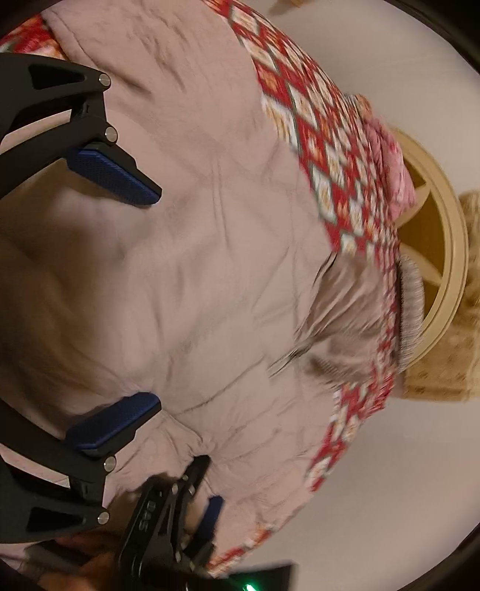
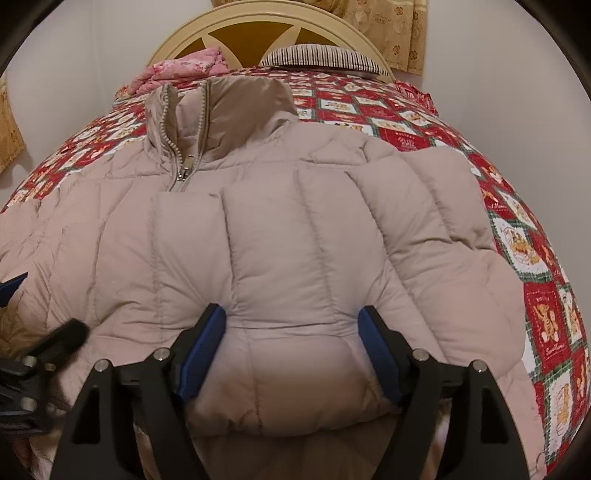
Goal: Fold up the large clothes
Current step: 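Lower the sleeve onto the jacket body and open the right gripper, then reach the left gripper to the other sleeve cuff and grasp it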
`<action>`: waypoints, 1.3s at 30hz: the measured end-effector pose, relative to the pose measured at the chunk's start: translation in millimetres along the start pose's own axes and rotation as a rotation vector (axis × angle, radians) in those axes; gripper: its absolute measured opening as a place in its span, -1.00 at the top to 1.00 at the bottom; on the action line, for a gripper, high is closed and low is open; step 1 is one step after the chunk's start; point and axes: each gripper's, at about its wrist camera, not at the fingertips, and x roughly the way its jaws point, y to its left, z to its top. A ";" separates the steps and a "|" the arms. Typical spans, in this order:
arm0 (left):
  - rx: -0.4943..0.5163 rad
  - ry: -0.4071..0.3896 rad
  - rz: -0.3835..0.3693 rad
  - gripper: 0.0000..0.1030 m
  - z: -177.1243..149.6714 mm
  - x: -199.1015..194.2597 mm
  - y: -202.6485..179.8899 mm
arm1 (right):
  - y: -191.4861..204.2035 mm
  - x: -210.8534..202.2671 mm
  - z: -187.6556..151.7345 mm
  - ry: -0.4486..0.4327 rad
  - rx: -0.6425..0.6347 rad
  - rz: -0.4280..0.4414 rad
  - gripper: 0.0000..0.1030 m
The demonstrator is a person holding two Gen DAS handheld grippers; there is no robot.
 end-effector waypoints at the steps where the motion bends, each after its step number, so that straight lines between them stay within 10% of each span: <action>1: -0.015 -0.019 0.010 -0.98 -1.3 -12.3 9.2 | 0.6 0.1 -0.3 -0.001 -0.003 -0.004 -0.52; 8: -0.176 -0.132 0.205 -0.98 -63.5 -117.7 138.3 | 1.4 -1.8 -0.9 -0.008 -0.003 -0.004 -0.53; 13: -0.513 -0.178 0.383 -0.98 -143.4 -164.2 254.3 | 1.7 -3.9 -2.4 -0.016 -0.008 -0.009 -0.53; 20: -1.015 -0.321 0.177 -0.97 -199.6 -171.5 338.9 | 4.6 -7.5 -4.2 -0.032 -0.022 -0.038 -0.55; 27: -1.085 -0.369 0.130 -0.97 -189.0 -152.0 354.8 | 2.6 -9.0 -5.1 -0.039 -0.017 -0.036 -0.58; 39: -1.114 -0.380 0.335 -0.84 -189.5 -158.3 355.6 | 0.4 -10.2 -6.1 -0.045 -0.009 -0.025 -0.59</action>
